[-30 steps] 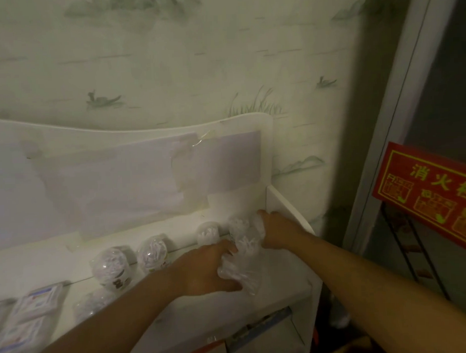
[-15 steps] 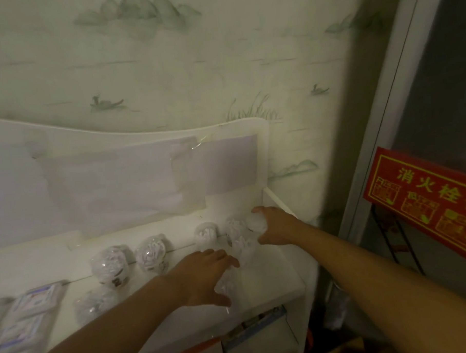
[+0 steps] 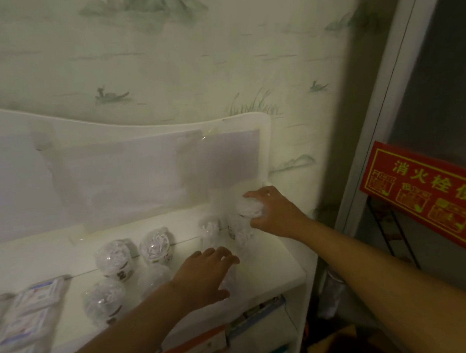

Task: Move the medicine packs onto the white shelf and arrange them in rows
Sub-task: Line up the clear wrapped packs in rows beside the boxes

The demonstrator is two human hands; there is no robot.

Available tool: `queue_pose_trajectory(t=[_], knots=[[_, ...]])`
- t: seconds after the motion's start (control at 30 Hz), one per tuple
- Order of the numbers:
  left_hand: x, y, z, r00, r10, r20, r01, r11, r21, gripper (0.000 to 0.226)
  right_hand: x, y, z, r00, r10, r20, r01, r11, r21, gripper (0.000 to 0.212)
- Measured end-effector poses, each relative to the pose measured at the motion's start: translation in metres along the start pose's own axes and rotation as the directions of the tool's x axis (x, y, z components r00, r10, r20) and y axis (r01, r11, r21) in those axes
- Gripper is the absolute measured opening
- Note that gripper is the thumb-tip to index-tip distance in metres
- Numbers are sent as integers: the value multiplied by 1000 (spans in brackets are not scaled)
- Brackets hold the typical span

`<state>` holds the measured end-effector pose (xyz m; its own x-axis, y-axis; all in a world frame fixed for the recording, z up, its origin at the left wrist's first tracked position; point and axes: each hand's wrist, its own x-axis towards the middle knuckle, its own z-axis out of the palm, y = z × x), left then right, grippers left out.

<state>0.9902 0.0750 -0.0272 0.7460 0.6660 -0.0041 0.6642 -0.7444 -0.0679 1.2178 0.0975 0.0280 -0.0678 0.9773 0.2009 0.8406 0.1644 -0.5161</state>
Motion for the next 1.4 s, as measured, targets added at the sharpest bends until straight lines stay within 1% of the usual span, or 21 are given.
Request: queue_pose_trajectory(t=[0.1,0.23,0.3,0.43,0.5,0.67,0.8,0.97,1.1,1.23,1.4], knots=[[-10,-3,-1,1000,-9,0,9,999,-48,72,-10,-13,0,999,15,30,-13,999,-48,68],[-18,-5,0,1000,-26,-4,26,995,-92,73,-25,-23,3,994,40,98,-39,999,-10,79],[-18,-3,1,999,-30,-23,28,996,-90,73,-36,-25,6,989,64,133,-61,998,-27,83],[-17,1,3,998,-55,-43,51,995,-84,71,-52,-20,13,980,126,152,-121,992,-43,78],[-18,3,5,997,-56,-53,52,996,-73,71,-56,-14,20,969,135,205,-118,989,-93,75],[-16,4,12,994,-98,-47,93,990,-106,73,-53,1,33,939,170,299,-105,969,-222,81],[-13,7,12,987,-156,-33,150,980,-128,77,-44,12,41,914,134,382,-36,966,-255,79],[-9,12,14,979,-201,-38,195,973,-124,75,-33,23,44,917,76,391,14,975,-221,71],[-4,17,15,971,-235,-45,228,966,-121,72,-28,31,43,910,26,413,67,976,-208,71],[-2,20,16,963,-266,-35,261,959,-112,73,-28,38,42,904,-12,427,90,983,-163,72],[-2,22,17,960,-280,-32,275,955,-108,75,-27,42,39,900,-33,435,111,981,-156,71]])
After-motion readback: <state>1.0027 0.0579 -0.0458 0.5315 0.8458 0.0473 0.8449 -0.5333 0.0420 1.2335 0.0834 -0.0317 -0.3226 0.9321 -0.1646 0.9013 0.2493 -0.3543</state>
